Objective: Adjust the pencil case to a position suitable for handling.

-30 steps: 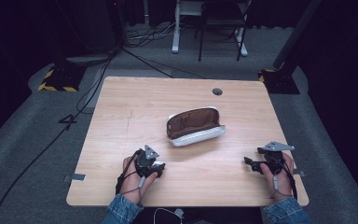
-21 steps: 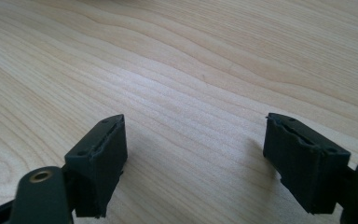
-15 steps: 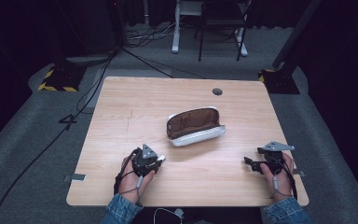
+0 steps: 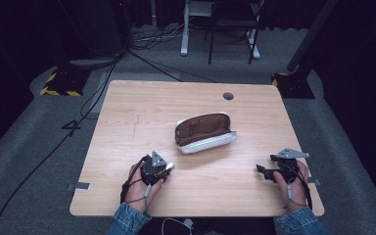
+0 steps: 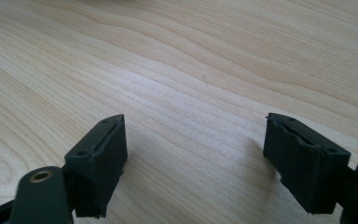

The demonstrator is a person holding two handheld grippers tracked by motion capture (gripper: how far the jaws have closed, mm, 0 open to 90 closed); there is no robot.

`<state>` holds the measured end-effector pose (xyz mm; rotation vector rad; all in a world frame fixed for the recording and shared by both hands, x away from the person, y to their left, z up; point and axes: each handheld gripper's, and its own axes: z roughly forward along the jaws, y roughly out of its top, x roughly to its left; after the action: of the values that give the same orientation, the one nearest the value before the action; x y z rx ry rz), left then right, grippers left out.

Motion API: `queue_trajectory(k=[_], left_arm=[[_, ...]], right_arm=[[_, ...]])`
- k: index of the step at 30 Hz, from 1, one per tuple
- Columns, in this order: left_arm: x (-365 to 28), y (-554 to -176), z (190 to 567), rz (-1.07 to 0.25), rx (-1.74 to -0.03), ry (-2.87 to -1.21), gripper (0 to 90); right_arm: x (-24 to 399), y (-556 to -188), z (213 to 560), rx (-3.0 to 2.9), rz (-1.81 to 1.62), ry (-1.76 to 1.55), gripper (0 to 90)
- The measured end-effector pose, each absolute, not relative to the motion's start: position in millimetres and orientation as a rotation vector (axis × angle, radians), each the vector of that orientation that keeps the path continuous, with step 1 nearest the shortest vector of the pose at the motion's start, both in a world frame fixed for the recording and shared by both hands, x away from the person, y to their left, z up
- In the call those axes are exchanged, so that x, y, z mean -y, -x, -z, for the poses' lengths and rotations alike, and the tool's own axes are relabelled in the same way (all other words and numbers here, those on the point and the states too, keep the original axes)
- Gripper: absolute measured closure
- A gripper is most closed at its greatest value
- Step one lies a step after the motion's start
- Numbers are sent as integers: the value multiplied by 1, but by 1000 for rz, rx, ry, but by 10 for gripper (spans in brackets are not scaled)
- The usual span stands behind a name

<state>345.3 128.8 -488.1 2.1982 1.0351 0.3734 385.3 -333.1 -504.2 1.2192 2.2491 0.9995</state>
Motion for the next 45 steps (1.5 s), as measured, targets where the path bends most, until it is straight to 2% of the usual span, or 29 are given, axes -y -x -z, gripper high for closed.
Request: queue_trajectory(k=[28, 45], left_arm=[[-144, -349, 426, -331, -934, -2066, 728], [-121, -373, 392, -363, -824, -2060, 728]], right_arm=[[332, -386, 504, -2242, -996, -1225, 212], [332, -386, 504, -2242, -996, -1225, 212]])
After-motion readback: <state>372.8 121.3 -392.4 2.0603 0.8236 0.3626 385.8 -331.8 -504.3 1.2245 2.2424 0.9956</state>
